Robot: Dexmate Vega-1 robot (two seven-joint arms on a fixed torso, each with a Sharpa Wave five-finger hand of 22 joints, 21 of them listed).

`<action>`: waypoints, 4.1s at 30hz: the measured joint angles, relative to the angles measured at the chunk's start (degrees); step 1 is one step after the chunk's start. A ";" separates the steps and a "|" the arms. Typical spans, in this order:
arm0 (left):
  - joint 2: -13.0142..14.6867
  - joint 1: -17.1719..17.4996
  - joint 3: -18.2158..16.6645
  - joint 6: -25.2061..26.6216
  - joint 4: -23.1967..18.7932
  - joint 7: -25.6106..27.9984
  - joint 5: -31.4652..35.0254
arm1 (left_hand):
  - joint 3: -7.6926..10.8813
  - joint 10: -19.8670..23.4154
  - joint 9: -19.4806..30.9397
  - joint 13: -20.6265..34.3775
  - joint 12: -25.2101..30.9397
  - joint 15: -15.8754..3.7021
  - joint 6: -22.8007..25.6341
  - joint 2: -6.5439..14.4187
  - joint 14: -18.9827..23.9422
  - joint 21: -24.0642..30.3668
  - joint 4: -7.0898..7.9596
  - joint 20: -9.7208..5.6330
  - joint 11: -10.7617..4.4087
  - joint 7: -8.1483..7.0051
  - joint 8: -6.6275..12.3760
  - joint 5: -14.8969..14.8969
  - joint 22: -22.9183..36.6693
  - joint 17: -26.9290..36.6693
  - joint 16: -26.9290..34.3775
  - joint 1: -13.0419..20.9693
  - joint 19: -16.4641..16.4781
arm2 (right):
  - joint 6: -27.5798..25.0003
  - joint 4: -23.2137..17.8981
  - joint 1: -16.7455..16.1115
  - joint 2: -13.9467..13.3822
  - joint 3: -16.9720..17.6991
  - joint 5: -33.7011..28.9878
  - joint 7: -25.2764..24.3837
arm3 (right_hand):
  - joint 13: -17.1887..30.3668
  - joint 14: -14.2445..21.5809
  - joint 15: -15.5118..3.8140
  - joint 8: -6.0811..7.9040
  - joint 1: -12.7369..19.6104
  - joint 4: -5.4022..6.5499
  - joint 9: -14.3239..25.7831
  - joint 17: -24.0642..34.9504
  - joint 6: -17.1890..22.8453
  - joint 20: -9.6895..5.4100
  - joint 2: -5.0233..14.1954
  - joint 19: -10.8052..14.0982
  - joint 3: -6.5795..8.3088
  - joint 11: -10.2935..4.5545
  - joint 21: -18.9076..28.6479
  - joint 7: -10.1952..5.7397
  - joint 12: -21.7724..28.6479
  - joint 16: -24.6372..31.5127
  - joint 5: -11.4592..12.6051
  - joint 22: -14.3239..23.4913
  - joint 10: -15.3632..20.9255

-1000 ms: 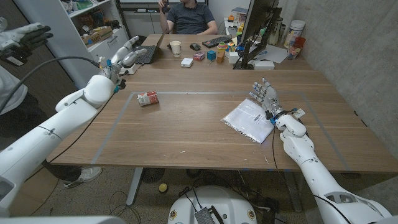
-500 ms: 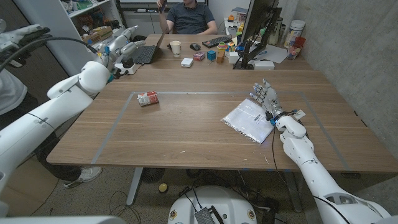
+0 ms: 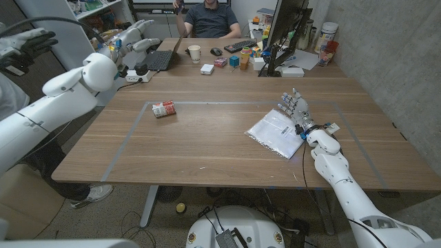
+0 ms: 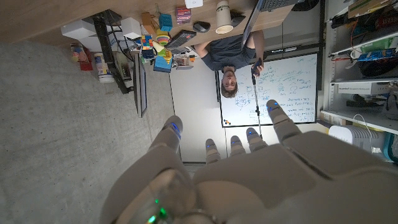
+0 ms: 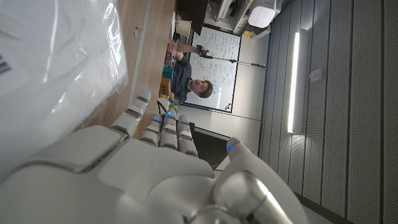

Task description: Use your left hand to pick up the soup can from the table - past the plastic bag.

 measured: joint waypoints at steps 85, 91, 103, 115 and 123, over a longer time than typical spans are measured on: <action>-1.24 -6.40 11.26 5.48 4.31 -11.33 17.79 | -5.87 1.32 0.25 -0.02 0.16 0.65 2.37 -9.40 3.28 0.79 -3.18 0.36 -0.89 -0.09 0.89 2.50 -0.12 -0.24 0.20 22.27 9.22 | 2.11 -10.47 -3.51 -5.63 -3.05 -2.45 -1.99 | -0.01 0.31 0.30 0.00 -0.76 0.00 0.00 -0.01 0.31 0.00 -0.76 -0.01 -1.27 0.31 0.00 0.31 0.00 0.00 -0.01 -0.13 0.93; -0.93 -5.47 11.29 5.87 3.89 -12.16 17.89 | -6.08 1.02 0.25 -0.02 0.16 0.65 2.37 -9.81 3.29 0.58 -2.96 0.36 -0.59 -0.09 0.89 2.61 -0.12 -0.24 0.20 22.78 9.22 | 2.82 -10.89 -3.56 -6.05 -3.43 -2.52 -2.18 | -0.01 0.31 0.30 0.00 -0.76 0.00 0.00 0.00 0.31 0.01 -0.76 -0.01 -1.26 0.31 0.00 0.31 0.00 0.00 -0.01 -0.13 0.93; -0.24 -4.35 11.22 5.93 4.48 -14.58 16.09 | -7.03 0.56 0.11 -0.02 0.16 0.64 2.36 -10.56 3.28 0.58 -2.92 0.36 -0.57 -0.09 0.66 3.10 -0.12 -0.10 0.20 23.53 9.22 | 3.87 -11.47 -3.22 -6.86 -4.88 -2.85 -2.32 | -0.01 0.31 0.30 0.00 -0.76 0.00 0.00 0.00 0.31 0.00 -0.76 -0.02 -1.75 0.31 0.00 0.31 0.00 0.00 0.22 -0.12 0.93; -0.63 -5.08 12.36 5.18 6.59 -16.14 15.43 | -7.54 0.70 0.11 -0.02 0.16 0.62 2.36 -10.79 3.87 0.58 -2.89 0.36 -0.48 -0.09 0.57 3.76 -0.12 -0.27 0.20 24.81 9.82 | 4.13 -11.23 -2.29 -7.40 -6.19 -2.78 -1.80 | -0.01 0.31 0.30 0.00 -0.76 0.00 0.00 -0.01 0.31 0.01 -0.76 -0.01 -1.75 0.30 0.00 0.31 0.00 0.00 0.22 -0.12 0.93; -1.71 -6.61 14.10 4.40 8.95 -17.36 15.45 | -8.15 0.81 0.12 -0.02 0.17 0.62 2.36 -11.01 3.87 0.59 -2.77 0.27 -0.38 -0.09 0.44 3.76 -0.12 -0.10 0.20 25.03 10.35 | 4.13 -10.44 -1.57 -7.48 -6.79 -2.51 -1.06 | -0.01 0.44 0.44 0.00 -0.76 0.00 0.00 -0.01 0.31 0.01 -0.76 -0.02 -1.74 0.30 0.00 0.31 0.00 0.00 0.22 -0.12 0.92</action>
